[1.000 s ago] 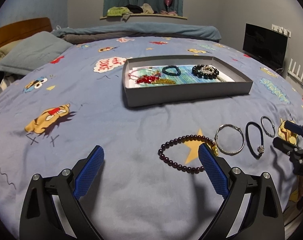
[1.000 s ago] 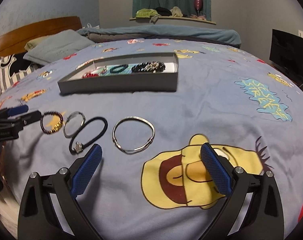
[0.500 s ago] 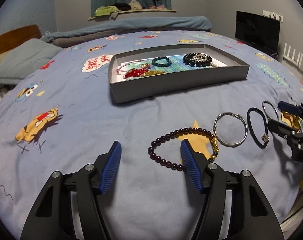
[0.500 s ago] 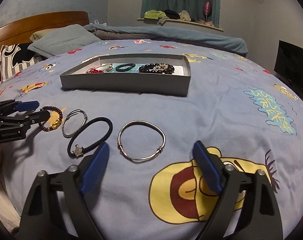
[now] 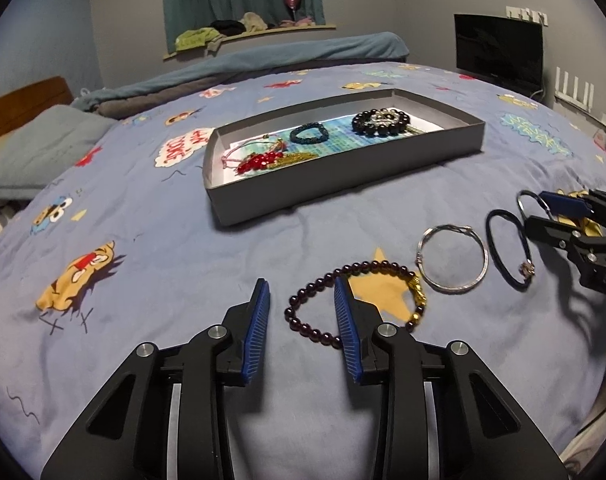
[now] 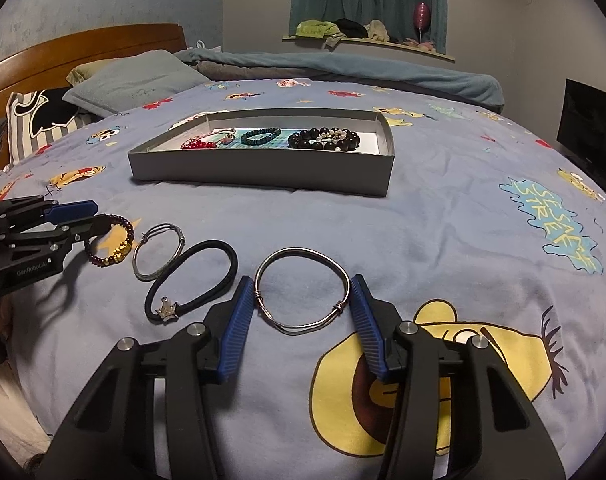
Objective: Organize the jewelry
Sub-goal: 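Grasp the dark red bead bracelet with left tool while right tool grasps silver bangle, then carry both bracelets into the grey box and open both tools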
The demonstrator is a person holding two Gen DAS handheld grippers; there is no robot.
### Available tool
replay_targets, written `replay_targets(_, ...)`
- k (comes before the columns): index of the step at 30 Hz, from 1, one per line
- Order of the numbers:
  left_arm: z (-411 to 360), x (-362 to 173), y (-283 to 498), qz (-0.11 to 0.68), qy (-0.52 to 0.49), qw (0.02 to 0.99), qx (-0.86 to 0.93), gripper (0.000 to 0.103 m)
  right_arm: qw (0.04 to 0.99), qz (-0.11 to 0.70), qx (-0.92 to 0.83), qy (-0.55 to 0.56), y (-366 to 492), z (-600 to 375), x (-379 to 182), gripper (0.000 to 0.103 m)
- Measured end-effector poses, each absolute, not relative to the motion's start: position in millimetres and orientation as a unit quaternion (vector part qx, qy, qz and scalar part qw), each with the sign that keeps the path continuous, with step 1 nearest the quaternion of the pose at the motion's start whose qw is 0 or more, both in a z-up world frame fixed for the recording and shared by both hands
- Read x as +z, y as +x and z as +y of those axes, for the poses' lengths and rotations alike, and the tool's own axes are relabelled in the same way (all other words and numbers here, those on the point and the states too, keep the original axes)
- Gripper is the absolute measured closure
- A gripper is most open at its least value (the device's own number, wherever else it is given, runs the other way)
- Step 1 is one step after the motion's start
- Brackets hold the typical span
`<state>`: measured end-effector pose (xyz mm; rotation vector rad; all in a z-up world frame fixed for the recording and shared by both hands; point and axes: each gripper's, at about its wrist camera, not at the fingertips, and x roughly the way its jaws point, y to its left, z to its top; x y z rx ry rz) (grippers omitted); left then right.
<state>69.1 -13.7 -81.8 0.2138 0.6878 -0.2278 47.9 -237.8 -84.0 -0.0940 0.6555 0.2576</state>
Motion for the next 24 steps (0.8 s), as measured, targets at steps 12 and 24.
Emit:
replay_targets(12, -1, -85, 77, 0.351, 0.081, 0.926, -0.112, 0.095, 0.940, 0.316, 0.129, -0.021, 50, -246, -81, 0.054)
replay_targets(24, 1, -60, 60, 0.284, 0.069, 0.949, -0.119, 0.097, 0.948, 0.290, 0.129, -0.016, 42, -247, -72, 0.054)
